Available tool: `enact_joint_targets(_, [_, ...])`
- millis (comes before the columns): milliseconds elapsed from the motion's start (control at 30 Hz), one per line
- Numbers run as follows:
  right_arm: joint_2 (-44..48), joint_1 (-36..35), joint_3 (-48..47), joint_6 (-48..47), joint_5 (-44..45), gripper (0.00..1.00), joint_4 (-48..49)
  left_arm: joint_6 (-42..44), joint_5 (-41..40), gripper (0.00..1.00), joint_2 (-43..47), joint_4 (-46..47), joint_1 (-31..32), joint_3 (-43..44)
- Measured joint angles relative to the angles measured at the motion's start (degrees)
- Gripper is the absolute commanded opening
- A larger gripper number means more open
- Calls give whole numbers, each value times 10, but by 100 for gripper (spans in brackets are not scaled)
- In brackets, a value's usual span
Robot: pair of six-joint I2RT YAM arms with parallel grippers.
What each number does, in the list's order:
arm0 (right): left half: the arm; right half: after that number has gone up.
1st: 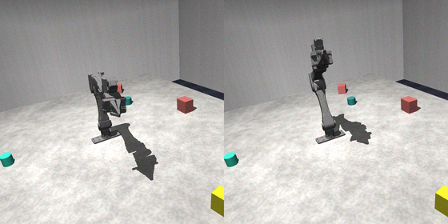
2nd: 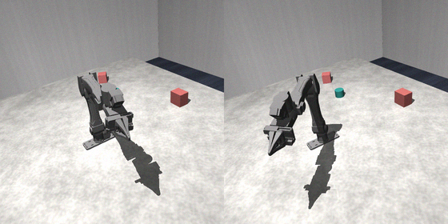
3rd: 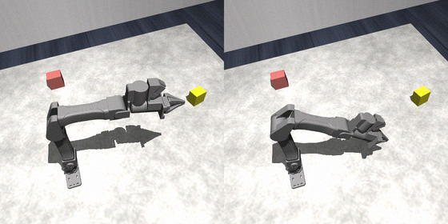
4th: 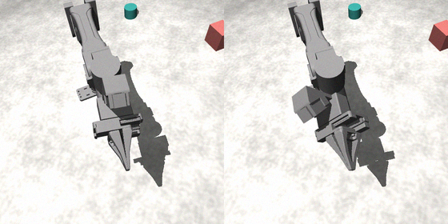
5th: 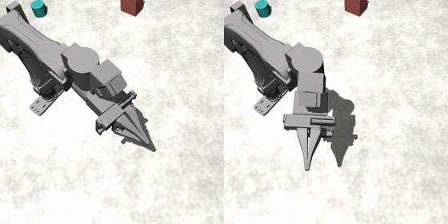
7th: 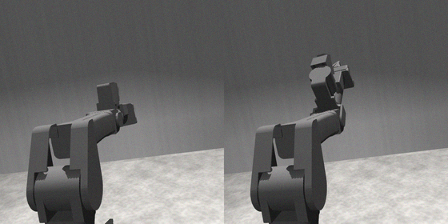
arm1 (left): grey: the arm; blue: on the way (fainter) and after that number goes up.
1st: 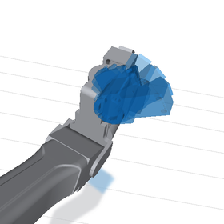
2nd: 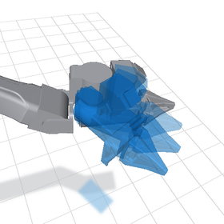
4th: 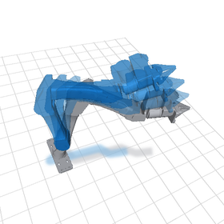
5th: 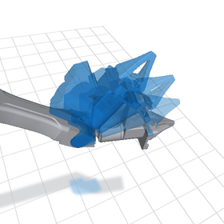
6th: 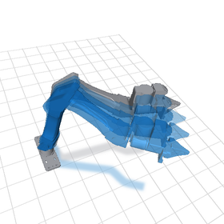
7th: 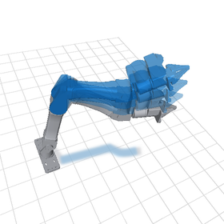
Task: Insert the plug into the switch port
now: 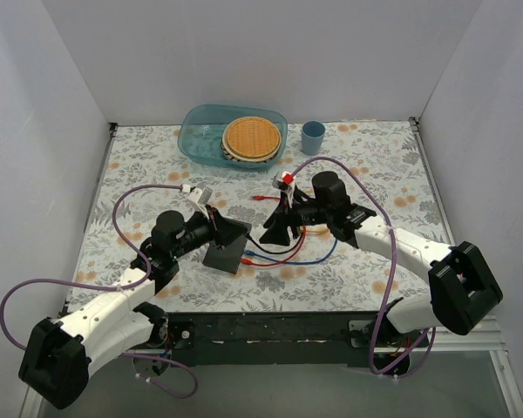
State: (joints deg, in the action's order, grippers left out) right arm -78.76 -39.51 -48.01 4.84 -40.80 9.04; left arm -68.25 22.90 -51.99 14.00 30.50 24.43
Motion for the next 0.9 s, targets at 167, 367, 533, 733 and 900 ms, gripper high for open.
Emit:
enact_joint_targets(167, [-4, 4, 0, 58, -85, 67, 61, 14, 35, 0, 27, 31, 0, -4])
enact_joint_targets(367, [-10, 4, 0, 112, -131, 66, 128, 18, 68, 0, 28, 48, 0, -4])
enact_joint_targets(533, [-21, 4, 0, 130, -136, 63, 140, 18, 84, 0, 38, 54, 0, -4])
enact_joint_targets(733, [-34, 5, 0, 142, -136, 59, 155, 18, 105, 0, 47, 58, 0, -3])
enact_joint_targets(900, [-50, 5, 0, 162, -139, 52, 180, 18, 117, 0, 49, 62, 0, -3])
